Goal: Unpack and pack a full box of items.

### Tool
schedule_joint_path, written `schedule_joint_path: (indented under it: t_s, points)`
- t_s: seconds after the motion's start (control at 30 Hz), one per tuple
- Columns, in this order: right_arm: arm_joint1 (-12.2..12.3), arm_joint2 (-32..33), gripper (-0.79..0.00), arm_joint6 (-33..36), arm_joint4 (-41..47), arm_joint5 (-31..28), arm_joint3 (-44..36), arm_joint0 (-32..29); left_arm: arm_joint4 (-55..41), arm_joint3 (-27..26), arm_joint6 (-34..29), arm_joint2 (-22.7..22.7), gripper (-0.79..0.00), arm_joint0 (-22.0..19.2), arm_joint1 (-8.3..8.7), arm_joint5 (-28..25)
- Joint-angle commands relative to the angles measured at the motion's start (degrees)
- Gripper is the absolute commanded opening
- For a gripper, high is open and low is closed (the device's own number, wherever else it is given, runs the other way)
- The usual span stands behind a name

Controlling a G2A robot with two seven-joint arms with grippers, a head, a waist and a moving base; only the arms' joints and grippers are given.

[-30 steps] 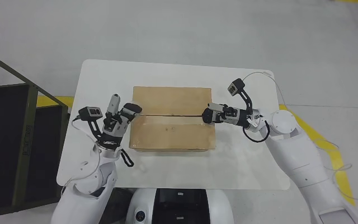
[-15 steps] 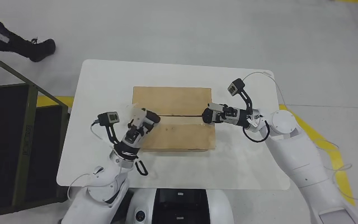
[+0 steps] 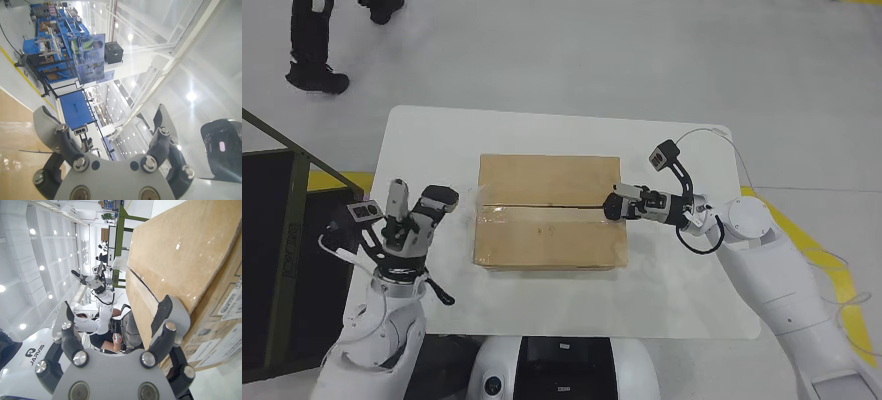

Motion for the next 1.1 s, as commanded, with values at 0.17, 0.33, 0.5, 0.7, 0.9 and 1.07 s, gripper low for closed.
schedule_joint_path:
  t_s: [0.17, 0.33, 0.5, 0.7, 0.9, 1.07]
  points:
    - [0.0, 0.0, 0.000, 0.0, 0.0, 0.0, 0.0, 0.0, 1.3, 4.9, 1.2, -0.8, 0.000, -5.0, -0.07, 8.3]
    - [0.0, 0.0, 0.000, 0.0, 0.0, 0.0, 0.0, 0.0, 2.5, 8.7, 1.0, 1.4, 0.000, -8.0, -0.30, 10.4]
    - [0.0, 0.0, 0.000, 0.0, 0.0, 0.0, 0.0, 0.0, 3.6, 9.5, 0.1, 3.4, 0.000, -8.9, -0.55, 10.5]
    - [0.0, 0.0, 0.000, 0.0, 0.0, 0.0, 0.0, 0.0, 5.3, 7.6, -1.1, 6.1, 0.000, -8.1, -0.83, 10.3]
    - [0.0, 0.0, 0.000, 0.0, 0.0, 0.0, 0.0, 0.0, 9.3, 4.8, 0.7, 8.1, 0.000, -6.0, -1.16, 10.3]
    - [0.0, 0.0, 0.000, 0.0, 0.0, 0.0, 0.0, 0.0, 11.5, 4.2, 2.3, 10.3, 0.000, -6.6, -1.49, 11.1]
